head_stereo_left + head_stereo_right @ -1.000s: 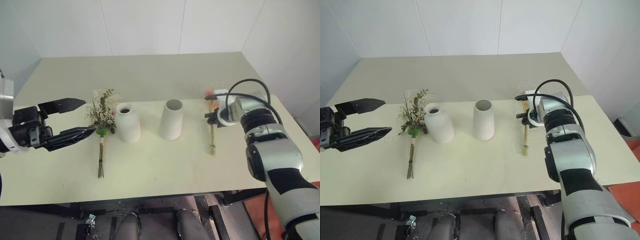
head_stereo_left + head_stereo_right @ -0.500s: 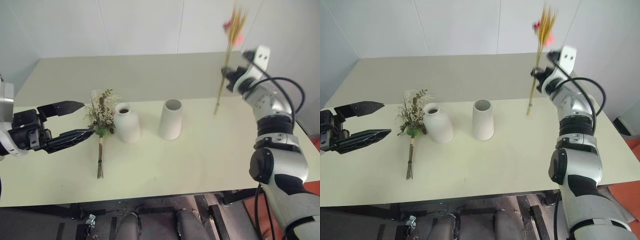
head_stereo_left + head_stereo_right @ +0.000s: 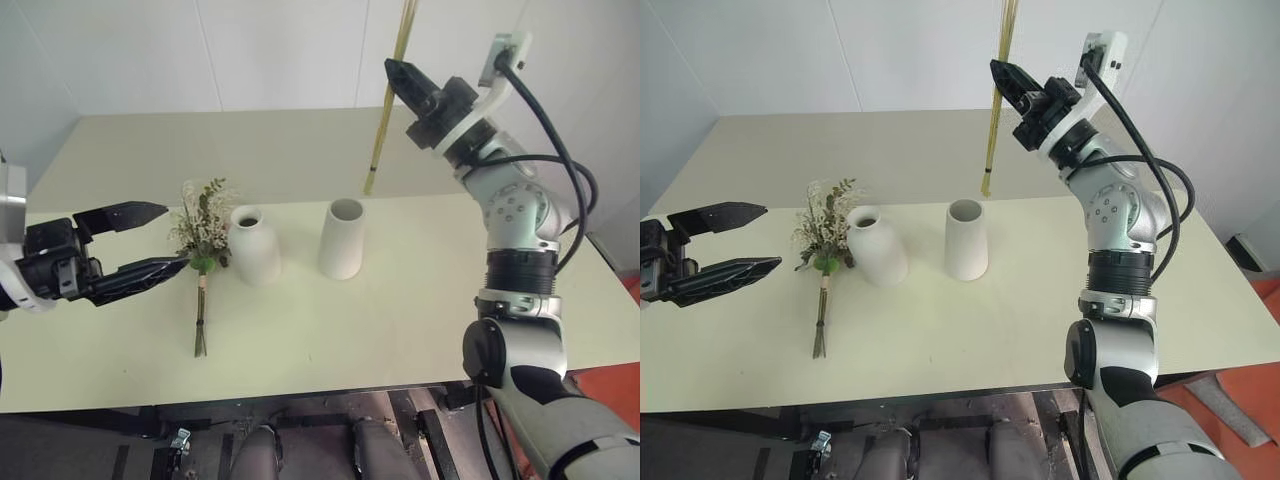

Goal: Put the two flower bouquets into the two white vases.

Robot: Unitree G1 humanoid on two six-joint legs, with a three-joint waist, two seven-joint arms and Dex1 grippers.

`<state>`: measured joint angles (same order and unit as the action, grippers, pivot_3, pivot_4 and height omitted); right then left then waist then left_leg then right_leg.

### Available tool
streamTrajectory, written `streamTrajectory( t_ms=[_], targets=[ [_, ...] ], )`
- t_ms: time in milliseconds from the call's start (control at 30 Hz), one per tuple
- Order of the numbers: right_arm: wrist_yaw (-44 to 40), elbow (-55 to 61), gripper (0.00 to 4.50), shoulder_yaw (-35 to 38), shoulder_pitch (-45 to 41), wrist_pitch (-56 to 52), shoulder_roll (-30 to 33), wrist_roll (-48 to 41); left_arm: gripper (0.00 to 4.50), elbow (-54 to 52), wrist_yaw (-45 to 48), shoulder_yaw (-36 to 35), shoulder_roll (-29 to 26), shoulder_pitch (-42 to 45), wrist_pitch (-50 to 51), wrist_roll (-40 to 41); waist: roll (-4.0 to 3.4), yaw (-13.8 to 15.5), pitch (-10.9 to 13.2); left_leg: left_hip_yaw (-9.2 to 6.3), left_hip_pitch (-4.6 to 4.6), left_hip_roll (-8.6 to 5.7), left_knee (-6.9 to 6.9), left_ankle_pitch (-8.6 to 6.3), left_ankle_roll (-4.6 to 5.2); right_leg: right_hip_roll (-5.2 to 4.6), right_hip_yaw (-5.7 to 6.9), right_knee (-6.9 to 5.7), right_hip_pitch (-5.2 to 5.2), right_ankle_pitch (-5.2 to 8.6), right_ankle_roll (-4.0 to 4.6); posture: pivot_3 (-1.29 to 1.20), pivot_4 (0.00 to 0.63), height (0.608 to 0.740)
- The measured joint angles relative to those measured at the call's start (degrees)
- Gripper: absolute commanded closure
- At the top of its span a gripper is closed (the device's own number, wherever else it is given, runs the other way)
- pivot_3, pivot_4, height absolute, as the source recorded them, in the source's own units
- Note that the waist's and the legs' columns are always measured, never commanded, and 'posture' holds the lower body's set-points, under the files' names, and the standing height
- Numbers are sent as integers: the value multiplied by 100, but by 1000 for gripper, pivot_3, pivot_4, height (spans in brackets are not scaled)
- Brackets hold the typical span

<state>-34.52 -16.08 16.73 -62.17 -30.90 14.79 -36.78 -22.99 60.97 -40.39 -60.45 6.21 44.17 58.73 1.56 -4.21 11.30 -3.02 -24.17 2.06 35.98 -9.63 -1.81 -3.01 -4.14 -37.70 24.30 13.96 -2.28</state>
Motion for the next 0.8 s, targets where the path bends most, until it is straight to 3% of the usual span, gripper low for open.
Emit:
streamTrajectory(
  t_ms=[233,400,567,800],
  targets=[
    [-46,63,4449,-156,41,-19,-176,-54,0,-5,-2,-10,0,-61,0,-3,0,18,0,0,0,0,0,0,0,0,0,1,0,0,1,0,150,740],
    [-236,194,4449,-584,548,68,-262,99,0,-37,-18,-53,1,-134,0,-2,0,18,0,0,0,0,0,0,0,-1,0,1,0,0,1,0,150,740],
    [-315,246,3054,-754,938,256,-250,289,0,-69,-27,-115,2,-185,0,-1,1,22,0,-1,0,0,-1,0,0,0,1,1,0,1,0,0,150,740],
    [-493,1081,548,-822,1794,162,-85,153,0,-100,-164,-128,4,-214,25,-1,1,27,0,0,-1,0,0,0,0,-1,0,1,0,3,-4,0,150,740]
  ],
)
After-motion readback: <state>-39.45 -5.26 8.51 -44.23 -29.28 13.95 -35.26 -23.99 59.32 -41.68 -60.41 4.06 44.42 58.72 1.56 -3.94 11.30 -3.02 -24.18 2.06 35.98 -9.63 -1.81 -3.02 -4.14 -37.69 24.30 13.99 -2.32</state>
